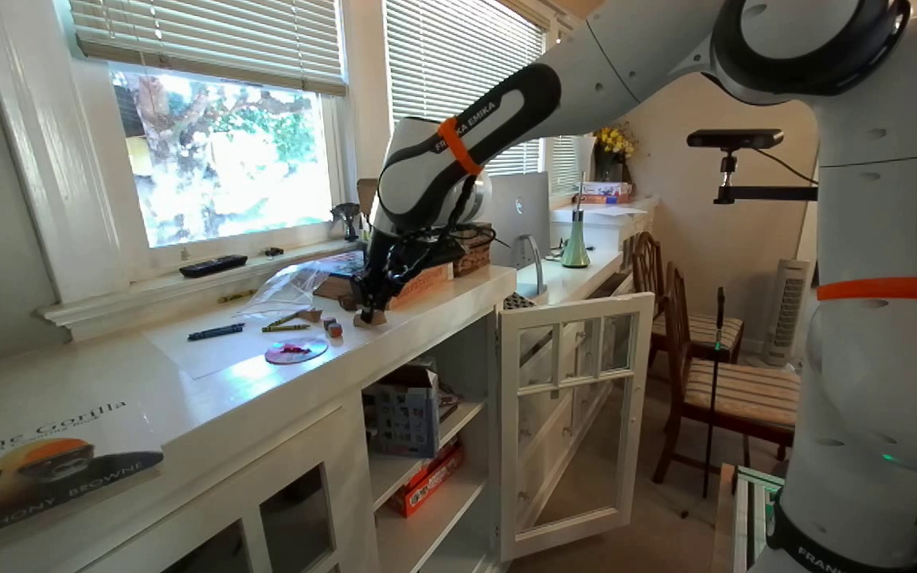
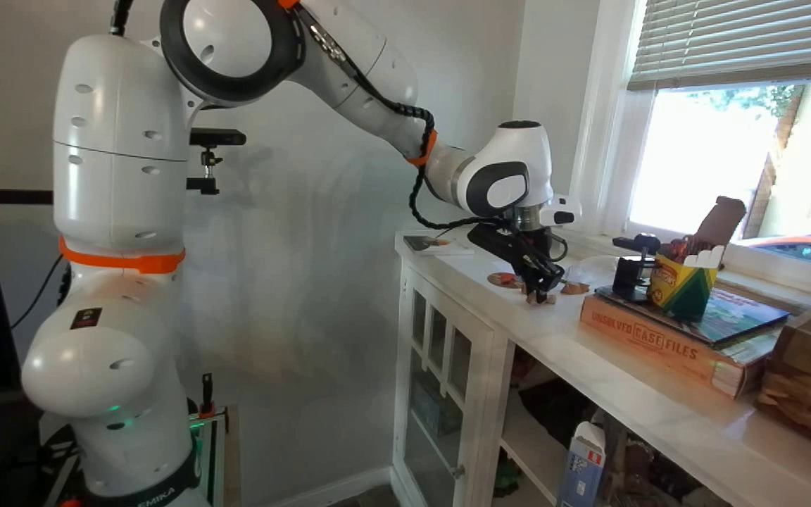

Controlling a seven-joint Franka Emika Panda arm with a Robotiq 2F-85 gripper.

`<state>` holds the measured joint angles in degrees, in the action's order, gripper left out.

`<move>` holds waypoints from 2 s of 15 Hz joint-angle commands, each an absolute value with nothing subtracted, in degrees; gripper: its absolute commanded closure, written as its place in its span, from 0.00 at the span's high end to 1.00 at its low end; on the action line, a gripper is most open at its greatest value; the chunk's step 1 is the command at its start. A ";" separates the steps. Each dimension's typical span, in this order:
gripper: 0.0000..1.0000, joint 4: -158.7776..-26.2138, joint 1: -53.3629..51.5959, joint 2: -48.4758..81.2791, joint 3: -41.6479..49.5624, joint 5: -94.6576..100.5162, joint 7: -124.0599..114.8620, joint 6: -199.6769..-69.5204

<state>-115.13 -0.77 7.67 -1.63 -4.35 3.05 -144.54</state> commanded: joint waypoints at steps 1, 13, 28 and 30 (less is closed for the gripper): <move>0.07 -116.61 -0.77 6.80 -1.44 -4.02 1.94 -143.72; 1.00 -115.33 -1.04 6.70 -1.85 -4.45 2.01 -144.42; 0.87 -107.95 -2.38 13.57 -4.77 -6.74 3.27 -146.49; 0.71 -107.33 -2.33 14.45 -5.07 -6.92 3.46 -146.80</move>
<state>-109.14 -2.20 12.36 -4.73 -5.67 3.04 -146.04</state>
